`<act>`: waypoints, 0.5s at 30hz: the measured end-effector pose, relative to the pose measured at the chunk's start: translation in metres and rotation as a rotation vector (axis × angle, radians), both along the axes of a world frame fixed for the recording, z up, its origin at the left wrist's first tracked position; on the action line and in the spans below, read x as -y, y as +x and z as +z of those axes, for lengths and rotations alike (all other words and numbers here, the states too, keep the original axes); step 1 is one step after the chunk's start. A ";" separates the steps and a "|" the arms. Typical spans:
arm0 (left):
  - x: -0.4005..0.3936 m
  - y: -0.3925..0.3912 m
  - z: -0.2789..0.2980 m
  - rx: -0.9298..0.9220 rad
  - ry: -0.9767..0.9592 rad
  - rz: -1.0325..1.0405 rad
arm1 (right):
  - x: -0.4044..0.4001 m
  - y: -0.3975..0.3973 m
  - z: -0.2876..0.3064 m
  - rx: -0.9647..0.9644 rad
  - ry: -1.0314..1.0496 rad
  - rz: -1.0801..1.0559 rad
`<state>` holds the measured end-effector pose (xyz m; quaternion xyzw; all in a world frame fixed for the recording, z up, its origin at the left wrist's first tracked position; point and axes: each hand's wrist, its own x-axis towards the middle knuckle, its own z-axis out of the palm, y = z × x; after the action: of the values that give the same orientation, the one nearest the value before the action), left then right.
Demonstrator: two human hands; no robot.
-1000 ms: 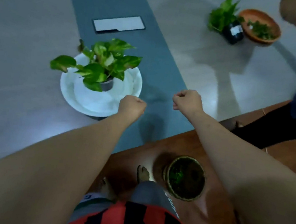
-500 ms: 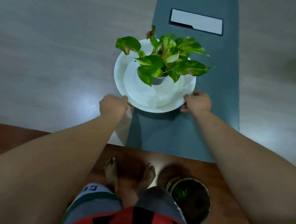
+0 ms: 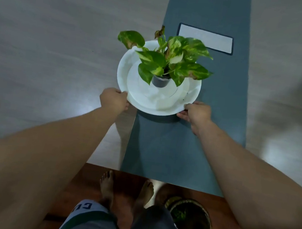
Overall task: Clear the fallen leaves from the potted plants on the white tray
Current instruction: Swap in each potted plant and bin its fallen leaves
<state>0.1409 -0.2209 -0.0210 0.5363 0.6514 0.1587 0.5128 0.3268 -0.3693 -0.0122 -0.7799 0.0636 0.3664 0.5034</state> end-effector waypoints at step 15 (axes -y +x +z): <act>-0.081 0.029 -0.014 -0.070 0.282 -0.157 | -0.052 0.026 -0.015 0.174 0.032 0.221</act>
<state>0.1703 -0.1394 -0.0353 0.6574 0.5963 0.1890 0.4202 0.3528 -0.3171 -0.0270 -0.8029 -0.0725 0.3515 0.4759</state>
